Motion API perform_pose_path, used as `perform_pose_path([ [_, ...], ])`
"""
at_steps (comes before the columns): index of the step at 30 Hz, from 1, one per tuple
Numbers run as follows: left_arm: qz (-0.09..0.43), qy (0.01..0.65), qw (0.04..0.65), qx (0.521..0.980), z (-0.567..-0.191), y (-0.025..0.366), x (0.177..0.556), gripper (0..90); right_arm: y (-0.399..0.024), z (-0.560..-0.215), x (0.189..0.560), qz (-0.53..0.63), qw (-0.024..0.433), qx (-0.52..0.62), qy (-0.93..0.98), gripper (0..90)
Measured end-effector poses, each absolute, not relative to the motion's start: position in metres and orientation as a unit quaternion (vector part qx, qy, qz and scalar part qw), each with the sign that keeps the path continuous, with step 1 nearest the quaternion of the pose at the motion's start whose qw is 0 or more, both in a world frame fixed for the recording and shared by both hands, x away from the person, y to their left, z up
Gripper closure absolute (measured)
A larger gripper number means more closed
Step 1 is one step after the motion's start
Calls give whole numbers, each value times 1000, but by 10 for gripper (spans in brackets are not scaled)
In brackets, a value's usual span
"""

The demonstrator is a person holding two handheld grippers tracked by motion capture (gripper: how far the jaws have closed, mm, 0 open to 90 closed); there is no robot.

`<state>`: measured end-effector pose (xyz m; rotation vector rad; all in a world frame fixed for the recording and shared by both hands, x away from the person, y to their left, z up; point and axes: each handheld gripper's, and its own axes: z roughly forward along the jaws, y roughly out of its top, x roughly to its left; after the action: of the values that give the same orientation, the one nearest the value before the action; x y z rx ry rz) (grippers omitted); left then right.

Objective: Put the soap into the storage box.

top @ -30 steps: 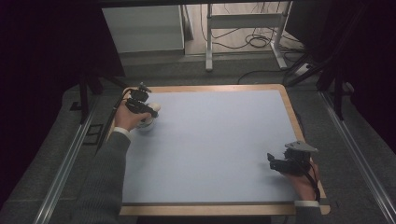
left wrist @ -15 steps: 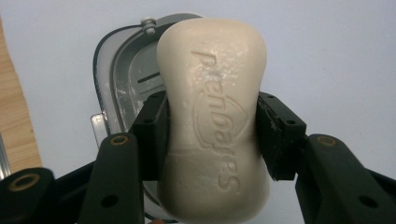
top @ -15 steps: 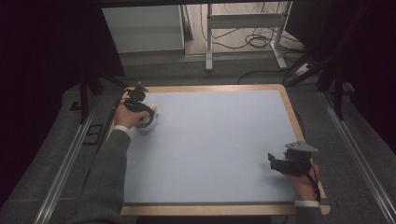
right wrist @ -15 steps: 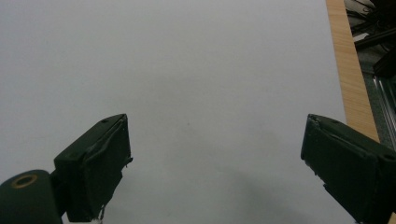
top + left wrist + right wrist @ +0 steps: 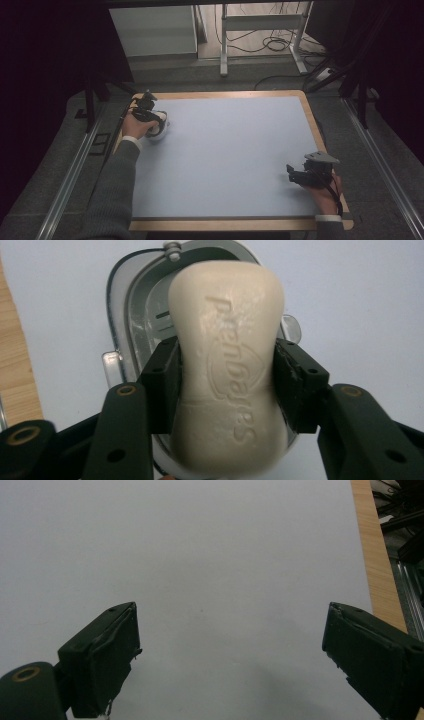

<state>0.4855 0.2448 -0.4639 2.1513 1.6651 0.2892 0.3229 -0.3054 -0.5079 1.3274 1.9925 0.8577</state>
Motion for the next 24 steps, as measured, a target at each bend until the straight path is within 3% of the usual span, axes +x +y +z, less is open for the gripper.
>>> perform_pose_path([
  [9,130,574,233,774,-440,240,467,384,-306,-507,322,325,299,499,745,82],
  [24,138,509,283,801,-425,222,422,319,-305,-506,323,325,302,496,747,82],
])
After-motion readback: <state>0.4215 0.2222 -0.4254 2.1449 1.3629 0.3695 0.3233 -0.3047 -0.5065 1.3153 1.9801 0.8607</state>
